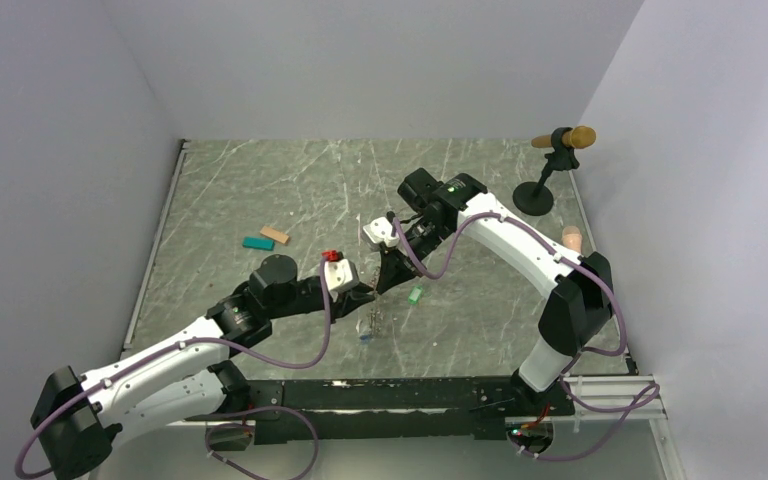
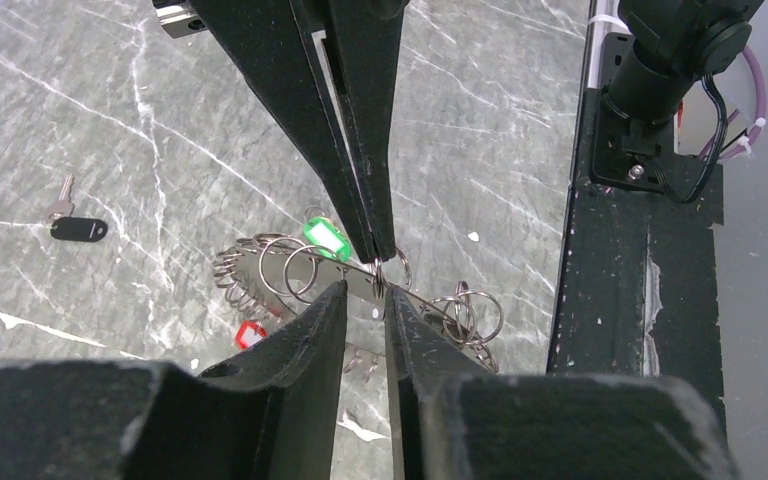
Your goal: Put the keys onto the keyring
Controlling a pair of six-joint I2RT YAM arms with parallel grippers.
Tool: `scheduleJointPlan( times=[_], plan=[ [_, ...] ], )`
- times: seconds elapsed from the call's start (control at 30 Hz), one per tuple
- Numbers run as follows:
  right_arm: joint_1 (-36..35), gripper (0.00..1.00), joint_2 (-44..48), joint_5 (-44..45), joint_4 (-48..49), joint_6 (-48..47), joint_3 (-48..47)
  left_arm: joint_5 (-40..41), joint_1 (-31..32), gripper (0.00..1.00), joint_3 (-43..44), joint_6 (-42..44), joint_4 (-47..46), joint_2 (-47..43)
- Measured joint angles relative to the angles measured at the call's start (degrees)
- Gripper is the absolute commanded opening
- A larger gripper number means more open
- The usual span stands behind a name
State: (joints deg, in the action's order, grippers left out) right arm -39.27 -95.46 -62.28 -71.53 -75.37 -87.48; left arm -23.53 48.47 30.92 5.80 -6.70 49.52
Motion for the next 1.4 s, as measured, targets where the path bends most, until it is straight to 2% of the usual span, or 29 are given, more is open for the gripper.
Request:
scheduleJointPlan(
  times=[0.23, 0.33, 0.4, 0.47, 0.8, 1.07, 1.27, 1.4],
  plan=[
    [0.00, 0.00, 0.00, -0.11, 0.04, 0.74, 0.04, 0.96, 0.83, 0.26, 1.01, -0.70, -0.07, 0.61],
    [0.00, 0.00, 0.00, -0.37, 0.11, 1.14, 0.04, 1.44, 1.31, 0.23, 1.55, -0.72, -0.17, 1.22],
    [0.04, 0.00, 0.00, -0.37, 0.31, 1.51, 0.07, 1.99, 1.70, 0.16, 1.90, -0.76, -0.15, 1.73],
    [0.24, 0.00, 0.00, -0.22, 0.48, 1.95, 0.15, 2.60, 2.08, 0.00, 2.36, -0.81, 0.39, 2.19],
    [0.59, 0.00, 0.00, 0.26, 3.45, 4.07, 0.76, 7.91, 3.02, 0.00, 5.01, -0.44, 5.49, 2.95],
    [0.55, 0.31, 0.00, -2.40, 6.80, 7.30, 1.01, 11.43, 3.17, 0.00, 3.89, -0.63, 7.10, -1.77],
    [1.62, 0.44, 0.02, -2.91, 7.50, 9.55, 2.03, 12.68, 3.15, 0.00, 2.86, -0.72, 7.15, -4.04],
    [3.41, 0.46, 0.61, -3.23, 8.81, 11.52, 3.54, 12.94, 3.10, 0.00, 2.10, -0.90, 6.95, -4.70]
  ],
)
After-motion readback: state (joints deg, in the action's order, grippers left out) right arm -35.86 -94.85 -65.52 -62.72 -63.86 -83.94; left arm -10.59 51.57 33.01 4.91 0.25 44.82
